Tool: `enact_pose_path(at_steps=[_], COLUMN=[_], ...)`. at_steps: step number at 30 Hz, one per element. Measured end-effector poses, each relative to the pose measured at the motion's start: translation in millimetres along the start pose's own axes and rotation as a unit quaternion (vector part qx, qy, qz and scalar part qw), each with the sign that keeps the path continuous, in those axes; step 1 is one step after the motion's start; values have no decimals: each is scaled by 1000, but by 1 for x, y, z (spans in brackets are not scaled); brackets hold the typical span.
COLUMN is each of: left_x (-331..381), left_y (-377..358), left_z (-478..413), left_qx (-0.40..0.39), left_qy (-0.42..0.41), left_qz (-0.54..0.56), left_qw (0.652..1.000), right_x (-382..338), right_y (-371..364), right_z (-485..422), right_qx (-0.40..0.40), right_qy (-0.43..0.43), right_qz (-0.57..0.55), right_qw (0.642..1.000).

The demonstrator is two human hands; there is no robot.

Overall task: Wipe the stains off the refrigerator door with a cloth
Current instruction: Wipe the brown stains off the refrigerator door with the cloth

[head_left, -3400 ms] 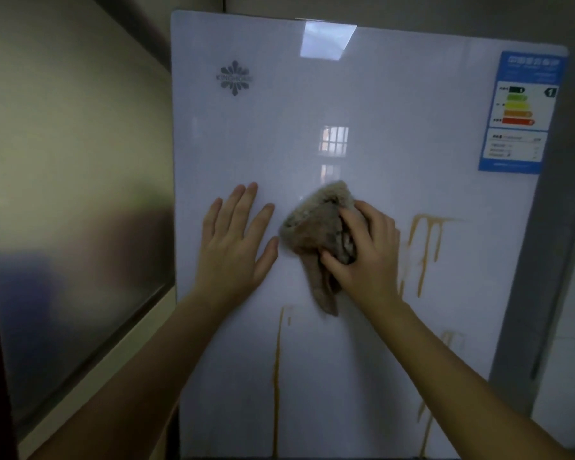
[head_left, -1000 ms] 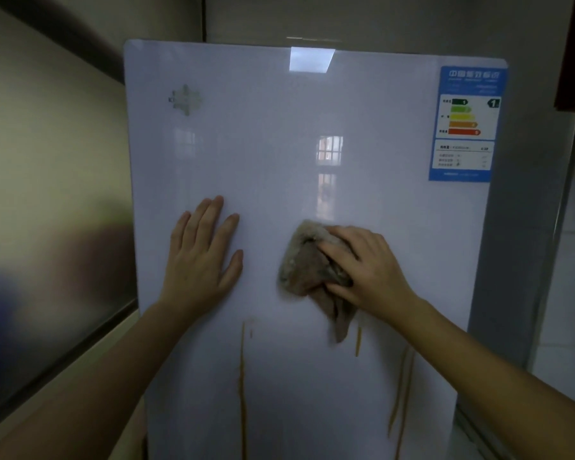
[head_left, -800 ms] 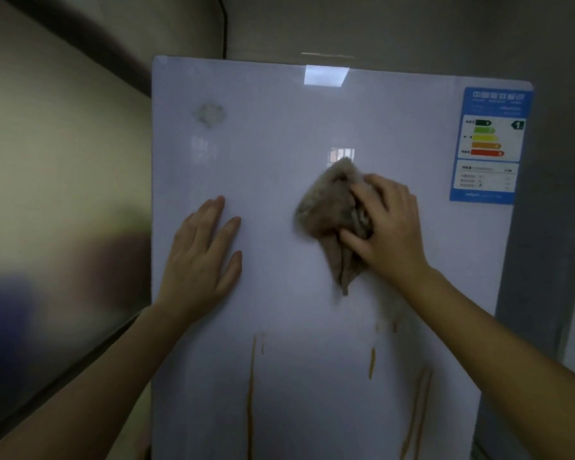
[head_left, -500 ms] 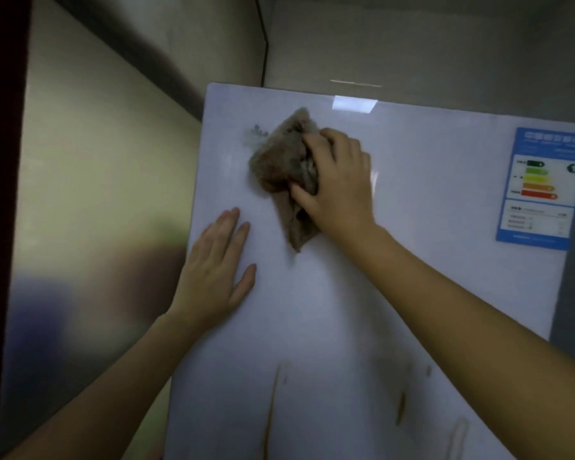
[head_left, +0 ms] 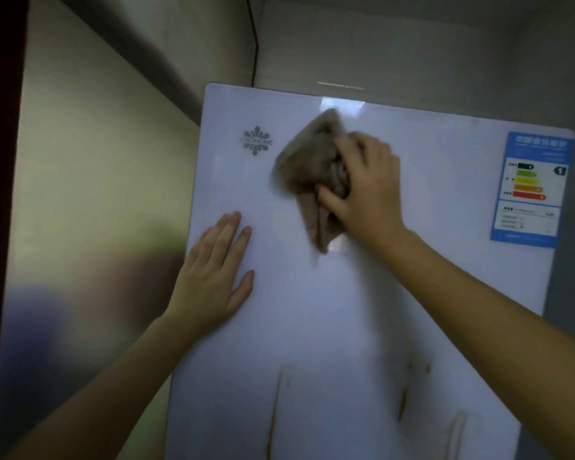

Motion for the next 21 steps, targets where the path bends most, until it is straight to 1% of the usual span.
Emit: enact_pose_path(at_steps=[1, 3, 4, 5, 6, 7, 9, 11, 12, 13, 14, 15, 18, 20, 21], left_x=[0, 2, 2, 3, 3, 3, 5, 7, 8, 9, 10, 11, 12, 14, 14], left_y=[0, 2, 3, 4, 5, 6, 9, 13, 14, 14, 14, 14, 17, 19, 19], left_z=[0, 0, 0, 0, 0, -1, -3, -5, -5, -5, -4, -4, -4, -3, -3], left_qx=[1, 9, 12, 15, 17, 21, 39, 59, 62, 61, 58, 54, 54, 58, 58], left_qy=[1, -1, -1, 2, 8, 15, 24, 26, 26, 26, 27, 30, 30, 30, 31], left_qz=[1, 7, 10, 14, 18, 20, 18, 6, -1, -5, -6, -6, -11, -16, -18], left_qw=[1000, 1000, 1000, 1000, 1000, 999, 999, 998, 998, 998, 998, 998, 998, 998, 998], right_x=[-17, -44, -48, -46, -38, -25, 5, 22, 21, 13, 0, -16, -57, -56, -46], right_y=[-6, -15, -16, -15, -13, -9, 4, 13, 12, 6, -1, -9, -25, -23, -17], right_z=[15, 47, 59, 65, 65, 61, 50, 49, 55, 64, 77, 92, 146, 165, 164], right_qx=[-20, -52, -63, -68, -65, -56, -19, 10, 12, 2, -14, -34, -99, -114, -105], right_qy=[59, 175, 214, 231, 226, 200, 100, 8, -13, -16, 2, 38, 166, 200, 196], right_qz=[4, 15, 19, 24, 31, 38, 38, 20, 16, 12, 7, 4, 0, -1, 5], right_qw=[998, 983, 975, 970, 971, 977, 994, 1000, 1000, 1000, 1000, 999, 981, 973, 975])
Point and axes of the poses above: each hand's wrist, its own z-axis away from the middle knuckle, its own y-axis out of the back of the hand, x = y × z, the point moved 10 cm from there along -z, towards the middle knuckle, and after that the axes turned 2 degrees about y, right-handed, at the moved point
